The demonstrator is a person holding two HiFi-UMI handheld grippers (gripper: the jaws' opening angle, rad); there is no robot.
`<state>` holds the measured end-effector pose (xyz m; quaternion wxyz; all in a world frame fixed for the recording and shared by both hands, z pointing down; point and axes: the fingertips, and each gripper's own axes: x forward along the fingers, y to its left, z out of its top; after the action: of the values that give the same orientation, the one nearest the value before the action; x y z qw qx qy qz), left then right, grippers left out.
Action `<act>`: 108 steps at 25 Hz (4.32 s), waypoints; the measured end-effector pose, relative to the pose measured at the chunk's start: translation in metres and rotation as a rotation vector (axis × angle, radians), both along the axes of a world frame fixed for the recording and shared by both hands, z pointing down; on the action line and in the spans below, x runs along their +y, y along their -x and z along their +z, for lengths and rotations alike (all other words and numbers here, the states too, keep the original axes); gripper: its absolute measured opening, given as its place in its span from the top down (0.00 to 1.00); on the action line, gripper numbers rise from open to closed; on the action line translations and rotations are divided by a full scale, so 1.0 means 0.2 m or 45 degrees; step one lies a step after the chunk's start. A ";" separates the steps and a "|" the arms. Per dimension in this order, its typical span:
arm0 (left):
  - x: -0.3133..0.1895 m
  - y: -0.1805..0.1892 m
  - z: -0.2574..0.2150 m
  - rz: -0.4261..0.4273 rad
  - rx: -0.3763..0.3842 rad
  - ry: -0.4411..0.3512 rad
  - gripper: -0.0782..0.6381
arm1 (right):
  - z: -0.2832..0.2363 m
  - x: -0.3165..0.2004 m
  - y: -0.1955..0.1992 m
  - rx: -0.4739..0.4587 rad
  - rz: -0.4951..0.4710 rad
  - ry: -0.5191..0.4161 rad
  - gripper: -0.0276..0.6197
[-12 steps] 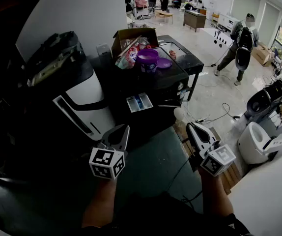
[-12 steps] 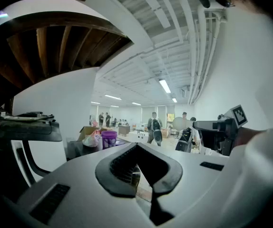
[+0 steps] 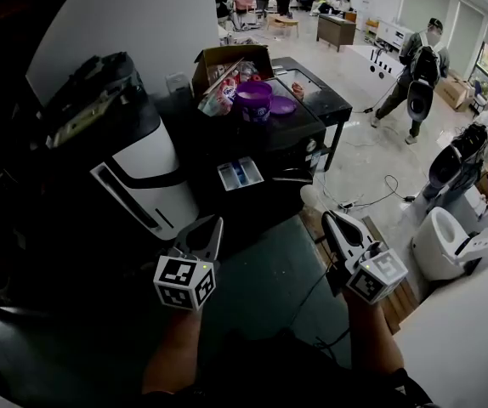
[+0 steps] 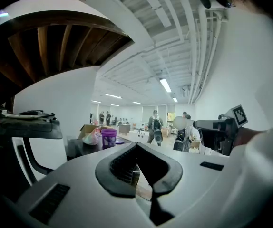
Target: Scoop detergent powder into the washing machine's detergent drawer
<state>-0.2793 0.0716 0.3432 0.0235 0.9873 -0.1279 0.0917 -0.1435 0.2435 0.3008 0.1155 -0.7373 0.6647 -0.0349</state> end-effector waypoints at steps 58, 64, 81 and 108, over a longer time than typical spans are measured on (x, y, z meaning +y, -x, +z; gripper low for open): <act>-0.33 -1.22 0.10 0.162 -0.001 0.030 0.88 | 0.27 -0.41 -1.08 -0.158 0.050 0.111 0.93; -0.57 -1.27 0.10 0.142 0.014 0.052 0.88 | 0.24 -0.66 -1.16 -0.119 0.068 0.137 0.93; -0.89 -1.16 0.10 0.062 0.045 0.071 0.88 | 0.17 -0.93 -1.13 -0.081 0.048 0.131 0.93; -1.04 -1.81 0.19 -0.061 -0.081 0.082 0.88 | 0.33 -1.21 -1.84 -0.208 -0.125 0.116 0.93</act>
<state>0.0829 -0.1358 0.3814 0.0535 0.9792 -0.1491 0.1265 0.2237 0.0006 0.3671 0.1337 -0.7031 0.6861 -0.1308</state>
